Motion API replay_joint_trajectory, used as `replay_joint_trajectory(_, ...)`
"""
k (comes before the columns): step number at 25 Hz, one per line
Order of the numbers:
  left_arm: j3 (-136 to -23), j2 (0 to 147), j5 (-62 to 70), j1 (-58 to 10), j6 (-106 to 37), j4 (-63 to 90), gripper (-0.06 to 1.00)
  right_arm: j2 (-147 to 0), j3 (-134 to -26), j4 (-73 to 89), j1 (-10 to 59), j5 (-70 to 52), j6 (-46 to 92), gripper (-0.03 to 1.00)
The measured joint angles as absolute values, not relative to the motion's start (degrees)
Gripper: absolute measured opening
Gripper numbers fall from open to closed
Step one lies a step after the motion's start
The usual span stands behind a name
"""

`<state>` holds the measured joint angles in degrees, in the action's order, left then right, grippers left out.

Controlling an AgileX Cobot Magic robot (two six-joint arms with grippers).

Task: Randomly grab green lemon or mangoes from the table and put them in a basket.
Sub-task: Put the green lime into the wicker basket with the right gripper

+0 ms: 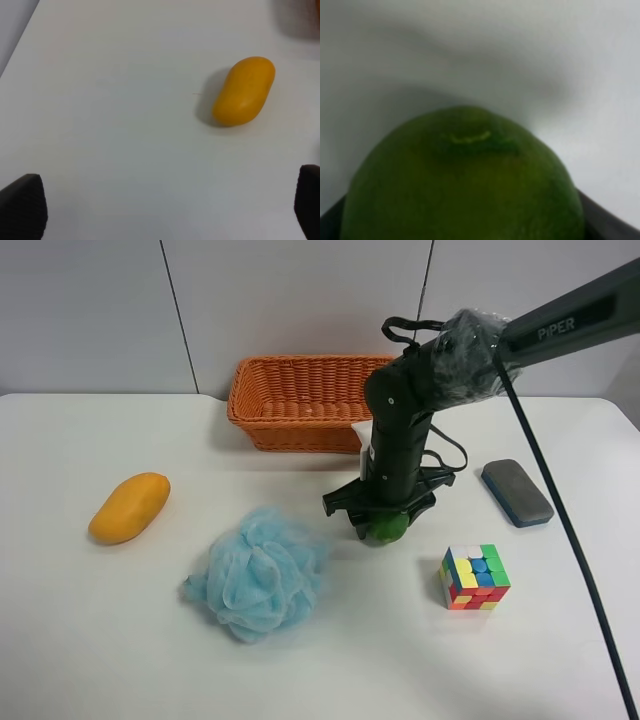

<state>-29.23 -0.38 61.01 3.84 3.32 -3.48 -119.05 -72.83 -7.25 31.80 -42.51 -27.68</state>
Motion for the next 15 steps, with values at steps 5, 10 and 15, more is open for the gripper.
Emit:
replay_joint_trajectory(5, -29.23, -0.38, 60.99, 3.84, 3.32, -3.48, 0.99, -113.66, -72.83, -7.07, 31.80, -42.02, -27.68, 0.63)
replay_joint_trajectory(10, -29.23, -0.38, 60.99, 3.84, 3.32, -3.48, 0.99, -106.60, -72.83, -10.96, 31.80, -32.22, -27.76, 0.63)
replay_joint_trajectory(15, -29.23, -0.38, 60.99, 3.84, 3.32, -3.48, 0.99, -104.63, -73.67, -21.95, 28.95, -19.78, -33.67, 0.63)
